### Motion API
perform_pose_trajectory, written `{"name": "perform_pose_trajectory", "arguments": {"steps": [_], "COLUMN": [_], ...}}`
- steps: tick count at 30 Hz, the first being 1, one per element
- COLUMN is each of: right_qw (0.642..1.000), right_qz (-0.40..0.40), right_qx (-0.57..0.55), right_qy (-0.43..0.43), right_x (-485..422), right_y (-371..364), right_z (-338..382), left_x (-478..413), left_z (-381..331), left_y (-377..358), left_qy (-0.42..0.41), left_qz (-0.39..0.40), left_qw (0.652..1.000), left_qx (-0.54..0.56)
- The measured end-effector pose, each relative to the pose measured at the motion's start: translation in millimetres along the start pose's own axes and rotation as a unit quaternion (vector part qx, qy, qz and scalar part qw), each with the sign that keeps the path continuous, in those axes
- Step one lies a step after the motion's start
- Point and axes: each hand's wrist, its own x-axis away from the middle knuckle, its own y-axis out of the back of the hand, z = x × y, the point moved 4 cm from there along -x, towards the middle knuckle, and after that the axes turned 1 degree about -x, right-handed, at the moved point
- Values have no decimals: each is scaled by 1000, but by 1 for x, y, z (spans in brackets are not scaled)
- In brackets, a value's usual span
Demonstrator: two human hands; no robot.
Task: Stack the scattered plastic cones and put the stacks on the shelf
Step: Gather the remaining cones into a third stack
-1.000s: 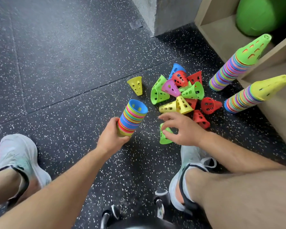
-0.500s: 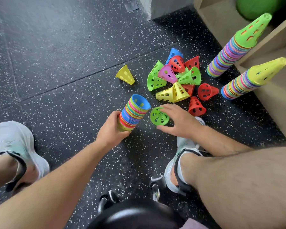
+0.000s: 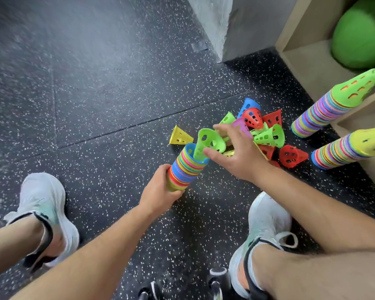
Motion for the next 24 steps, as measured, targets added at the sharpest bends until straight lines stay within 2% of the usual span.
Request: {"name": "perform_pose_trajectory", "arguments": {"steps": [3,6,9,11,14,17,21,24], "right_qw": [996,998,994,972,905,871,865,903], "right_qz": [80,58,74,141,231,279,261,221], "right_qx": [36,6,77,174,326,366,385,329], "right_qy": [12,-3,28,68,143,171,189,167], "right_x": [-16,-39,-65,-78,-89,-86,-78,-76], "right_y": [-22,-36,-57,-78,-110,-129,-133,-119], "right_z": [5,1,-6,-9,-11,-14,-17,-20], "left_x": [-2,0,3,5,4,3,0,-4], "left_z": [3,14,28,35,45,54,59,57], "left_y": [5,13,23,31,42,46,45,43], "left_qy": [11,27,46,61,74,82,89,88], "left_qz": [-5,-17,-17,-15,-19,-22,-28,-26], "left_qw": [1000,999,998,997,997,996,996,996], "left_qx": [23,37,36,35,29,25,13,11]}}
